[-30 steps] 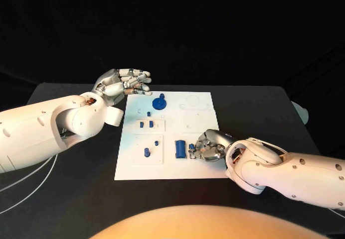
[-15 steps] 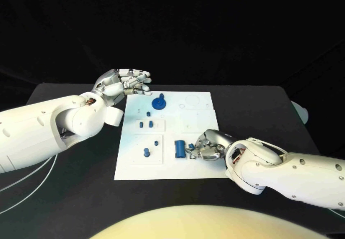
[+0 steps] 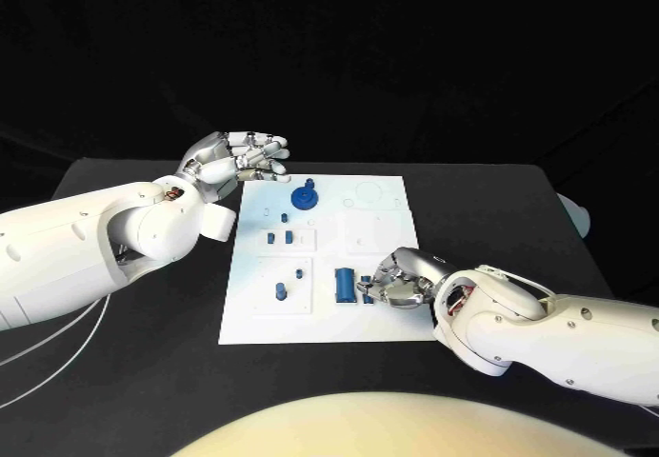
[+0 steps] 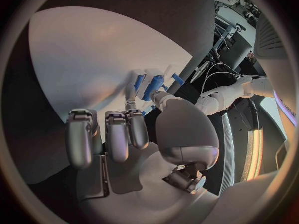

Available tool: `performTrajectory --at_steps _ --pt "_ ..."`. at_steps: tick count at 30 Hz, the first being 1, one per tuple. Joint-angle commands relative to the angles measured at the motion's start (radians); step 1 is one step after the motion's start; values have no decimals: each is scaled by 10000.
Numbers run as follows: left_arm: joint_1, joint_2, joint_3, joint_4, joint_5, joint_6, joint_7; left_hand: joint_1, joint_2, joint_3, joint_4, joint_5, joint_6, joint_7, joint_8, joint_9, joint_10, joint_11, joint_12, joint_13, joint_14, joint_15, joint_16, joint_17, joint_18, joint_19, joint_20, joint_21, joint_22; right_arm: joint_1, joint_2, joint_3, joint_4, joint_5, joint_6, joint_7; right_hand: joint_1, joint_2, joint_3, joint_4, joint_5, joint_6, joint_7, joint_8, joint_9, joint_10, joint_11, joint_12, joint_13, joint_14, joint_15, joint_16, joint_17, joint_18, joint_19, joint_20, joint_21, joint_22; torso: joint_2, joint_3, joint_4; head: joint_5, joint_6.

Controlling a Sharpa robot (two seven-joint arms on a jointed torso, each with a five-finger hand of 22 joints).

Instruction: Assemble the parts on the task board

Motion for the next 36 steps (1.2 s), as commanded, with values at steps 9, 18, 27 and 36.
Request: performTrajectory --at_steps 9,18,27,36 --pt "4 13 7 13 7 180 54 63 -5 -32 -36 -13 14 52 -32 -18 48 23 -43 10 56 6 -65 17 52 82 0 -59 -18 -14 -60 -2 110 -255 58 196 279 34 -27 -44 230 -10 -56 70 20 216 -50 -25 1629 903 -62 -21 1989 -130 705 -88 -10 2010 2 0 -1 -3 1" --pt "4 13 7 19 7 176 82 63 -5 -32 -36 -13 14 52 -32 -18 48 23 -43 10 56 6 -65 17 52 82 0 -59 -18 -13 -212 -2 64 -230 -106 418 1445 -5 288 -428 -823 -72 -63 49 23 225 -62 -22 1643 906 -77 -16 2003 -132 711 -102 -9 2024 -4 -4 -6 -39 1" --pt "1 33 6 -19 14 101 192 84 9 -29 -54 -7 22 35 -29 -19 62 12 -45 14 64 1 -94 34 53 95 -3 -78 -36 280 -627 4 -147 1305 -1190 2873 2576 -317 662 -1007 -1470 -265 21 -45 -9 -178 9 -593 1240 788 -17 -243 1526 27 461 -55 -707 1616 -61 -17 -16 -81 93" --pt "-130 158 6 -248 182 -427 424 25 -3 -64 -25 -8 12 48 -45 -44 81 40 -102 20 -146 85 -430 95 -1 -253 155 -467 -272 827 -618 10 -1214 6334 -1095 7079 3593 -211 1502 -1445 -1563 -1097 502 -455 -91 -3553 407 -5581 -2417 -690 309 -3266 -2713 1144 -1849 254 -6954 -2158 -263 -91 -45 -139 443"
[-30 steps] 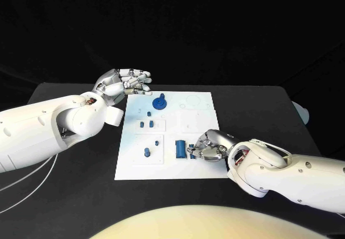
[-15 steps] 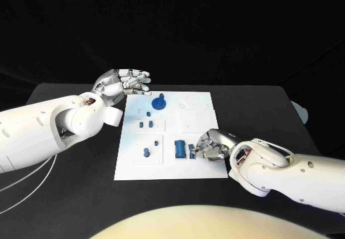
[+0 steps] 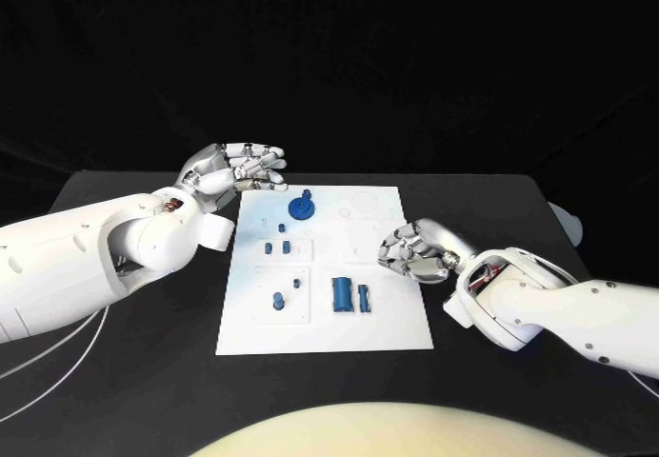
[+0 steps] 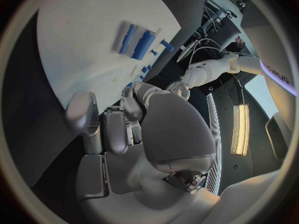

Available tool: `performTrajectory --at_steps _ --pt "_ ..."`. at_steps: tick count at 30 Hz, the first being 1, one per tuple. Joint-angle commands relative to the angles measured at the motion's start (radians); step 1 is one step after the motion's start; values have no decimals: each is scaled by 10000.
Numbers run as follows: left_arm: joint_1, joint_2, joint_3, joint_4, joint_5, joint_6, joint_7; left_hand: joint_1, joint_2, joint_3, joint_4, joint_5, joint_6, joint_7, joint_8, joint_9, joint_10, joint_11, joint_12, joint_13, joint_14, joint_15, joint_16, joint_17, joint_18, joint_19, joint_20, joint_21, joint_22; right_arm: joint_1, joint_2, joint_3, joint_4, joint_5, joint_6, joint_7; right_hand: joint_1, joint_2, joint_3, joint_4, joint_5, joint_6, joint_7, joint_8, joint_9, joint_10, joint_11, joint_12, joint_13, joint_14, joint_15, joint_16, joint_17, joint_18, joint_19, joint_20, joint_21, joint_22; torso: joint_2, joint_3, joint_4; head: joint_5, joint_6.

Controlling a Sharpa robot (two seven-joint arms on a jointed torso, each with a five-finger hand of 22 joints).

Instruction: Assemble the parts on the task board

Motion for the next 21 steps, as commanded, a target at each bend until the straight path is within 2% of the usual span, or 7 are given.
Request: performTrajectory --at_steps 1,3,6,9,10,15,21 --pt "-57 97 6 -131 203 -438 366 22 -5 -28 11 -5 12 45 -46 -22 50 9 -76 14 -162 47 -196 27 -12 -256 122 -252 -142 172 123 17 -561 3939 118 3153 160 -22 292 -83 -112 -292 142 -150 -26 -1577 146 -2462 -1824 -861 118 -1888 -2115 470 -1200 118 -3298 -2012 -162 -60 -11 -47 189" --pt "-100 189 6 -283 315 -621 440 7 -7 -2 37 0 -9 43 -59 -35 71 19 -90 21 -360 102 -408 23 -61 -542 281 -521 -298 279 286 42 -1103 5168 381 3732 292 -83 688 -170 -197 -535 418 -356 -113 -2001 386 -3490 -2715 -2076 298 -4417 -4277 468 -1685 307 -4427 -2862 -258 -96 0 -87 405" --pt "-169 318 6 -540 472 -935 570 -15 -21 60 88 4 -38 46 -71 -51 76 50 -144 19 -728 212 -794 -15 -114 -994 538 -955 -558 412 655 101 -2080 6810 813 4389 419 -87 978 -298 -186 -581 417 -469 -221 -2246 434 -4199 -3382 -2381 426 -5212 -4528 480 -1882 391 -4989 -3337 -392 -144 -16 -92 815" --pt "-221 455 7 -812 680 -1290 709 -51 -63 114 149 -3 -270 15 -198 -125 -222 243 -423 -45 -1338 444 -1397 -155 -109 -1511 856 -1479 -897 519 1039 156 -2966 7808 1205 4810 361 -114 1470 -345 -447 -647 616 -800 -540 -2296 884 -5970 -5274 -3802 838 -7261 -5407 349 -3100 761 -6372 -4350 -492 -175 -40 -43 1080" --pt "-236 512 6 -917 761 -1402 750 -68 -75 99 161 -7 -355 17 -249 -157 -374 315 -549 -62 -1538 548 -1605 -219 -88 -1654 961 -1556 -1007 540 1133 168 -3166 7974 1298 4890 244 -215 1602 -351 -529 -687 752 -1007 -719 -2218 1024 -6720 -6182 -4461 1134 -8232 -5916 274 -3680 1008 -7095 -4949 -505 -174 -41 -4 1216" --pt "-363 884 8 -1489 1093 -1880 924 -138 -47 -110 200 -8 -798 -28 -520 -401 -1435 284 -685 -93 -2603 709 -2579 -677 -217 -2520 1158 -1569 -1555 622 1788 235 -4446 8812 1855 5288 -73 -255 1623 -288 -607 -853 894 -1433 -1073 -2370 1257 -7943 -7710 -5219 1647 -9568 -6712 307 -4176 1492 -8200 -6143 -668 -132 6 98 1470" --pt "-507 1270 12 -2027 1294 -2203 1036 -148 54 -374 211 5 -962 -108 -683 -571 -2052 160 -701 -108 -2980 866 -3058 -1055 -443 -3043 1161 -1578 -1691 650 2303 266 -5320 9185 2237 5520 -215 -231 1460 -385 -616 -844 978 -1729 -1439 -2207 1363 -8677 -8841 -5230 1815 -10313 -7345 513 -4337 1850 -8540 -7308 -773 -88 69 266 1797"
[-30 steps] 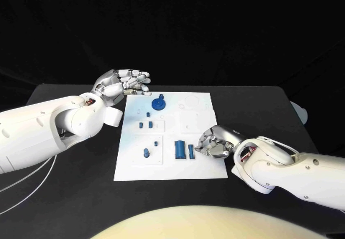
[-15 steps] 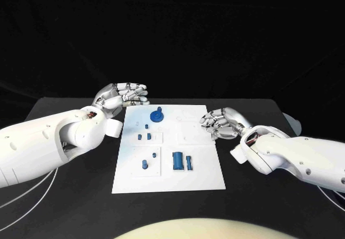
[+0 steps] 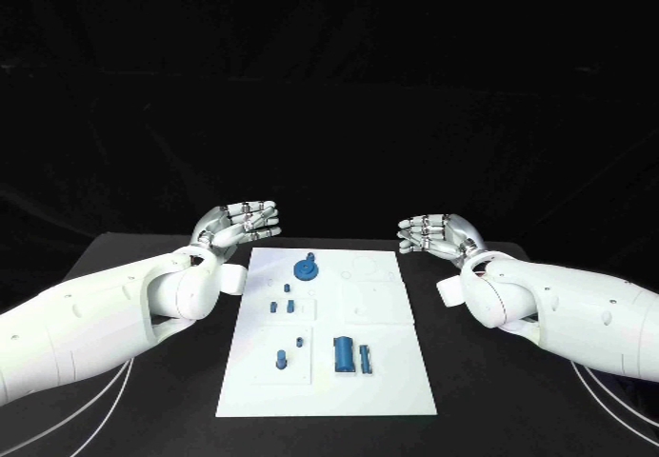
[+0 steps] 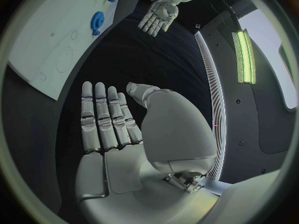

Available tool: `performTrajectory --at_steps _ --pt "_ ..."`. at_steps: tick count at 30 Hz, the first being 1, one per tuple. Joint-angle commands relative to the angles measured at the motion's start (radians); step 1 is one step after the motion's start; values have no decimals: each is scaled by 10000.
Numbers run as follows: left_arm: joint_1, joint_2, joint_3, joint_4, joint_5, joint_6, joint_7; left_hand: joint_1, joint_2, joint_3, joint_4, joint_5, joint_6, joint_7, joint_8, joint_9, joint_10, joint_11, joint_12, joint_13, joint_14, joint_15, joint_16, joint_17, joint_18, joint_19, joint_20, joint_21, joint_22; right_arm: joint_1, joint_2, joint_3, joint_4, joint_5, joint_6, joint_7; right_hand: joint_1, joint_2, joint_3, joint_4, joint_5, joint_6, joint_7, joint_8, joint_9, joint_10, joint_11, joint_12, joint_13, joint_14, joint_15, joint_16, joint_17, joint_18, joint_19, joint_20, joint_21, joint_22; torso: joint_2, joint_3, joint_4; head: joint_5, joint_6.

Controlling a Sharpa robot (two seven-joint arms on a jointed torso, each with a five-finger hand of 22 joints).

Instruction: Assemble the parts on the task board

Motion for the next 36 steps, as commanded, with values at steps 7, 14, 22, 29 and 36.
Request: performTrajectory --at_steps 7,14,22,29,36 --pt "-110 37 45 129 12 -449 81 -5984 1994 -4697 -1986 -1045 -8373 -1669 -1656 -2706 -9504 -1460 -658 -630 -8076 -1570 -1118 -2960 -1516 -8298 -2914 -633 -636 -112 70 146 181 359 -277 192 -5575 1461 -5926 -1148 -1236 -8111 -2073 -1798 -5307 -9601 -1659 -1387 -2778 -9104 -1380 -2780 -4009 -1701 -9103 -2422 -634 -4599 -141 167 87 55 230" --pt "-469 -22 223 1017 -157 -1927 264 -14138 1994 -4697 -1986 -1045 -8373 -1669 -1656 -2706 -9504 -1460 -658 -630 -8076 -1570 -1118 -2960 -1516 -8298 -2914 -633 -636 -586 -48 721 1522 1175 -1752 627 -13198 1461 -5926 -1148 -1236 -8111 -2073 -1798 -5307 -9601 -1659 -1387 -2778 -9104 -1380 -2780 -4009 -1701 -9103 -2422 -634 -4599 -471 606 297 116 733" --pt "-941 -101 458 2184 -379 -3869 504 -14138 1994 -4697 -1986 -1045 -8373 -1669 -1656 -2706 -9504 -1460 -658 -630 -8076 -1570 -1118 -2960 -1516 -8298 -2914 -633 -636 -1033 -160 1265 2790 1946 -3146 1039 -13198 1461 -5926 -1148 -1236 -8111 -2073 -1798 -5307 -9601 -1659 -1387 -2778 -9104 -1380 -2780 -4009 -1701 -9103 -2422 -634 -4599 -520 671 328 125 807" --pt "-1112 -129 543 2606 -459 -4573 592 -14138 1994 -4697 -1986 -1045 -8373 -1669 -1656 -2706 -9504 -1460 -658 -630 -8076 -1570 -1118 -2960 -1516 -8298 -2914 -633 -636 -1106 -178 1353 2995 2071 -3372 1105 -13198 1461 -5926 -1148 -1236 -8111 -2073 -1798 -5307 -9601 -1659 -1387 -2778 -9104 -1380 -2780 -4009 -1701 -9103 -2422 -634 -4599 -520 671 328 125 807" --pt "-1114 -129 544 2612 -460 -4582 593 -14138 1994 -4697 -1986 -1045 -8373 -1669 -1656 -2706 -9504 -1460 -658 -630 -8076 -1570 -1118 -2960 -1516 -8298 -2914 -633 -636 -1106 -178 1353 2995 2071 -3372 1105 -13198 1461 -5926 -1148 -1236 -8111 -2073 -1798 -5307 -9601 -1659 -1387 -2778 -9104 -1380 -2780 -4009 -1701 -9103 -2422 -634 -4599 -520 671 328 125 807"
